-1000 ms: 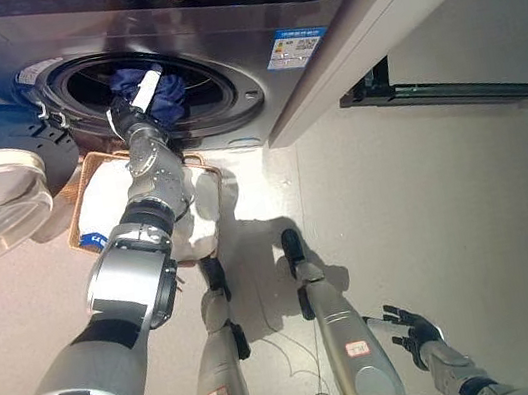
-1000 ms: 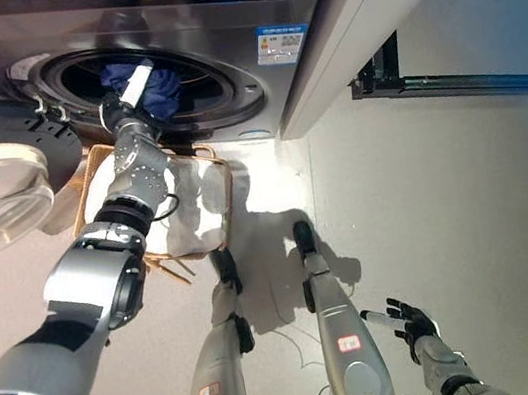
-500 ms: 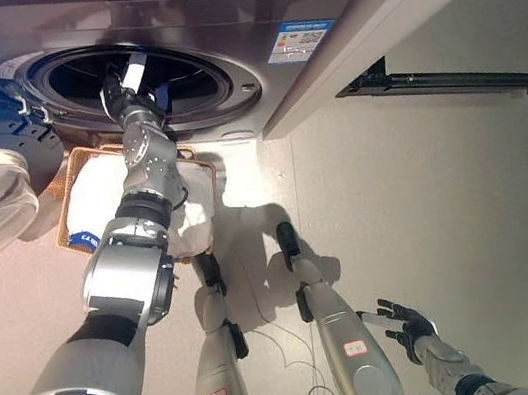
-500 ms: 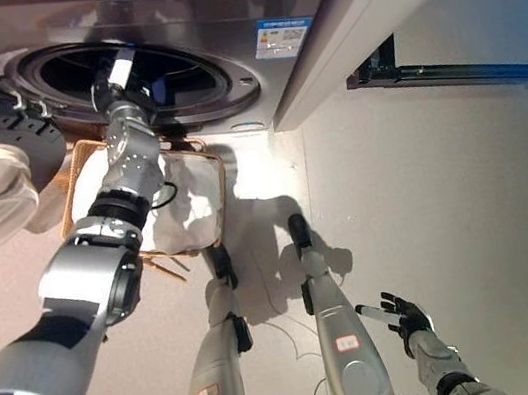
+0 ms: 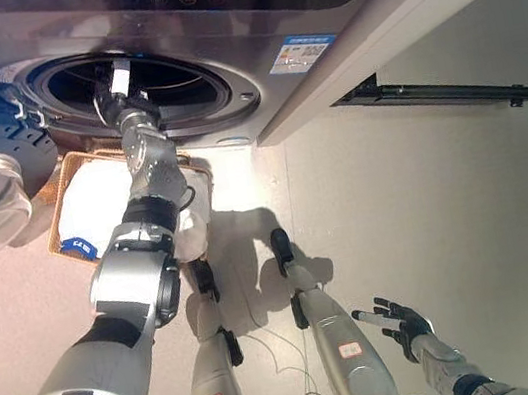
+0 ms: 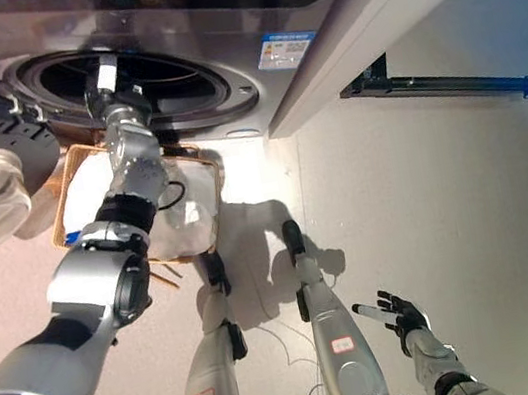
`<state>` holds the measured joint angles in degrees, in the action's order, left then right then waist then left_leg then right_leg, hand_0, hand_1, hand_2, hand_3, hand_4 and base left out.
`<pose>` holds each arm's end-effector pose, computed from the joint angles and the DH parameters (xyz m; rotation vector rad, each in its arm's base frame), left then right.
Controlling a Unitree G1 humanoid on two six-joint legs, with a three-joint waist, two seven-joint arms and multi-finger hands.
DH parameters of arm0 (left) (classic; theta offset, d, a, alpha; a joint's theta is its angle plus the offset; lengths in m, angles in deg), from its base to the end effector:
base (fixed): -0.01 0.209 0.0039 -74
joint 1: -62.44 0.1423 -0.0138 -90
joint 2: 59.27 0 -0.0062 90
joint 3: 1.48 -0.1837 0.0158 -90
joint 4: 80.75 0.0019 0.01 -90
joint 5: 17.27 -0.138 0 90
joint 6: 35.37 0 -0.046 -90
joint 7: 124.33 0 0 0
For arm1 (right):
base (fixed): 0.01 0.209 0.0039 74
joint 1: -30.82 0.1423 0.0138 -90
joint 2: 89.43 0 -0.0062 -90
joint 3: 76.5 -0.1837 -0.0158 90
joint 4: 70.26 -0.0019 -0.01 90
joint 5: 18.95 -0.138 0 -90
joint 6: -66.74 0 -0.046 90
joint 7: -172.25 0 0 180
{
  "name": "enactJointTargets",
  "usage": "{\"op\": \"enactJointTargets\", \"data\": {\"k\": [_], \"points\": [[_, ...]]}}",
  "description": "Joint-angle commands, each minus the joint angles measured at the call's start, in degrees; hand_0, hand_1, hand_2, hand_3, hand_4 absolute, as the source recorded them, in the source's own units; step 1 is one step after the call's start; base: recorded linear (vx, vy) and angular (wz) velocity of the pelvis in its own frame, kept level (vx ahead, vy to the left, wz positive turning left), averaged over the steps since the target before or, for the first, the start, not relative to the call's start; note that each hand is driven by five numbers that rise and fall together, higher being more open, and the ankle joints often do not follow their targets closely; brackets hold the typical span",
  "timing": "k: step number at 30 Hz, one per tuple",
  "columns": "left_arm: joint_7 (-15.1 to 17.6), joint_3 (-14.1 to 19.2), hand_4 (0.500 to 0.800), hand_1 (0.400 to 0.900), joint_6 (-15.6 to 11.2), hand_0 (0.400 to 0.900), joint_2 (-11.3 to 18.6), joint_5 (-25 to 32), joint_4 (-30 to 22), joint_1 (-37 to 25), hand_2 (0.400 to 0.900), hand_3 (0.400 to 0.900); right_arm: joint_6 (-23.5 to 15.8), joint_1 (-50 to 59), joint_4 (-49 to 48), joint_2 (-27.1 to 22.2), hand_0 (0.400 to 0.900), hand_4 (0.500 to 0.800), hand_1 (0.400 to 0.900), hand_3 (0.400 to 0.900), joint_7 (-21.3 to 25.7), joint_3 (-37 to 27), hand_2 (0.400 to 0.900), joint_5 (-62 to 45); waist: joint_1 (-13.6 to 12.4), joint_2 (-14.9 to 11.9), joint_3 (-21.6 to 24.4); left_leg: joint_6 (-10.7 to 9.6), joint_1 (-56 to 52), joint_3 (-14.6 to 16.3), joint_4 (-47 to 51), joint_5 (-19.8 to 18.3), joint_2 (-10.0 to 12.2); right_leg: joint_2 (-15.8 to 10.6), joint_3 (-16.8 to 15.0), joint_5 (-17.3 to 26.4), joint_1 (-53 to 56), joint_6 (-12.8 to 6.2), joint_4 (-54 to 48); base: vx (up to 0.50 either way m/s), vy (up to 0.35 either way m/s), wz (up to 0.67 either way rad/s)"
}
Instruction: Put the clothes in the basket into the washing machine.
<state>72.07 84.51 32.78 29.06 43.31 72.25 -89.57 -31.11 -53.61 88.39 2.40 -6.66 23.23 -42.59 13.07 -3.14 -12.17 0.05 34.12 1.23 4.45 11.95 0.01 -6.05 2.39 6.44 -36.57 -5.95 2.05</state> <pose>0.3671 0.1655 0.1704 -0.7678 -0.2087 0.3738 0.1178 -0.2225 -0.1021 0.0140 0.9495 -0.2352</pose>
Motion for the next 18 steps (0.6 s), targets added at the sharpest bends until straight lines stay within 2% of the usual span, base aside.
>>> {"op": "enactJointTargets", "data": {"k": [1,2,3,4,5,6,8,10,12,17,18], "points": [[-0.02,0.32,0.800,0.900,-1.14,0.900,3.15,-11.51,3.85,1.32,0.900,0.900,-0.07,-6.29,2.76,-2.65,0.900,0.800,0.900,0.900,1.19,-0.79,0.900,-0.98,-1.60,1.45,4.31,-0.72,-3.13,-2.70,0.55,-6.23,-2.24,1.42,1.29,4.70,3.65,1.13,-6.69,-0.01,0.002,0.09],[0.13,0.43,0.800,0.900,-0.41,0.900,2.98,-13.95,3.62,5.62,0.900,0.900,-0.02,-5.94,2.28,-2.58,0.900,0.800,0.900,0.900,1.15,-1.08,0.900,-1.05,-2.15,1.61,4.26,-0.72,-3.93,-2.88,0.55,-6.32,-2.35,1.34,1.51,4.66,4.61,1.10,-6.65,-0.01,0.006,0.07],[0.58,-0.18,0.800,0.900,0.58,0.900,2.78,-16.24,5.09,7.21,0.900,0.900,-0.41,-5.94,2.06,-2.24,0.900,0.800,0.900,0.900,1.04,-0.95,0.900,-0.96,-2.41,1.66,4.33,-0.69,-4.54,-2.99,0.55,-6.38,-2.34,1.31,1.57,4.61,5.23,1.12,-6.63,0.00,0.011,0.07],[0.21,-0.81,0.800,0.900,1.95,0.900,3.80,-18.99,7.56,9.69,0.900,0.900,-0.30,-5.63,1.97,-1.76,0.900,0.800,0.900,0.900,0.70,-0.90,0.900,-0.98,-2.80,1.82,4.40,-0.72,-5.35,-3.07,0.55,-6.34,-2.30,1.27,1.66,4.54,6.02,1.15,-6.59,0.01,0.008,0.08],[-0.24,-0.03,0.800,0.900,1.73,0.900,3.84,-19.26,7.09,13.22,0.900,0.900,-0.19,-5.08,1.79,-1.88,0.900,0.800,0.900,0.900,0.71,-1.26,0.900,-0.98,-3.11,1.90,4.43,-0.71,-6.25,-3.16,0.55,-6.49,-2.30,1.22,1.82,4.40,6.90,1.13,-6.52,0.01,0.018,0.09],[-1.19,-1.24,0.800,0.900,3.17,0.900,4.09,-23.46,8.91,17.43,0.900,0.900,-1.06,-4.80,1.82,-1.57,0.900,0.800,0.900,0.900,0.81,-1.66,0.900,-0.40,-3.57,2.05,4.74,-0.74,-7.32,-3.19,0.55,-6.58,-2.36,1.17,2.06,4.21,7.98,1.13,-6.45,0.02,0.016,0.07],[-3.82,1.46,0.800,0.900,3.24,0.900,2.53,-21.29,8.80,23.93,0.900,0.900,-0.51,-4.65,2.06,-1.64,0.900,0.800,0.900,0.900,0.07,-2.31,0.900,-0.17,-4.40,2.15,5.24,-0.75,-9.15,-3.27,0.55,-7.05,-2.25,1.09,2.29,3.74,9.91,1.07,-6.39,0.03,0.004,0.08],[-5.10,-0.28,0.800,0.900,3.77,0.900,0.91,-26.62,8.55,31.17,0.900,0.900,-1.00,-5.04,2.80,-1.70,0.900,0.800,0.900,0.900,-0.67,-3.39,0.900,0.51,-5.09,2.12,5.95,-0.75,-11.18,-3.35,0.55,-7.17,-2.35,1.03,2.62,3.41,11.99,1.06,-6.09,0.02,-0.001,0.07],[-8.13,-1.97,0.800,0.900,5.07,0.900,0.43,-31.73,9.33,39.03,0.900,0.900,-0.84,-4.99,3.65,-2.29,0.900,0.800,0.900,0.900,-1.64,-4.10,0.900,1.49,-6.08,2.19,6.67,-0.67,-13.43,-3.36,0.55,-7.48,-2.34,1.04,2.98,2.84,14.22,1.04,-5.74,0.02,0.003,0.07],[-11.01,-6.78,0.800,0.900,5.71,0.900,-0.05,-44.17,7.87,52.49,0.900,0.900,-0.88,-4.46,5.65,-4.09,0.900,0.800,0.900,0.900,-3.53,-5.87,0.900,2.92,-8.80,3.01,8.95,-0.29,-18.69,-4.31,0.55,-7.69,-2.28,1.31,4.24,0.50,19.53,1.17,-4.70,0.01,-0.020,0.16],[-12.91,-7.34,0.800,0.900,5.88,0.900,-0.09,-45.33,8.07,54.65,0.900,0.900,-0.94,-4.91,5.81,-4.03,0.900,0.800,0.900,0.900,-4.34,-5.66,0.900,3.59,-9.45,3.14,9.46,-0.25,-19.90,-4.60,0.55,-7.74,-2.23,1.41,4.67,-0.09,20.75,1.21,-4.49,0.01,-0.044,0.21]]}}
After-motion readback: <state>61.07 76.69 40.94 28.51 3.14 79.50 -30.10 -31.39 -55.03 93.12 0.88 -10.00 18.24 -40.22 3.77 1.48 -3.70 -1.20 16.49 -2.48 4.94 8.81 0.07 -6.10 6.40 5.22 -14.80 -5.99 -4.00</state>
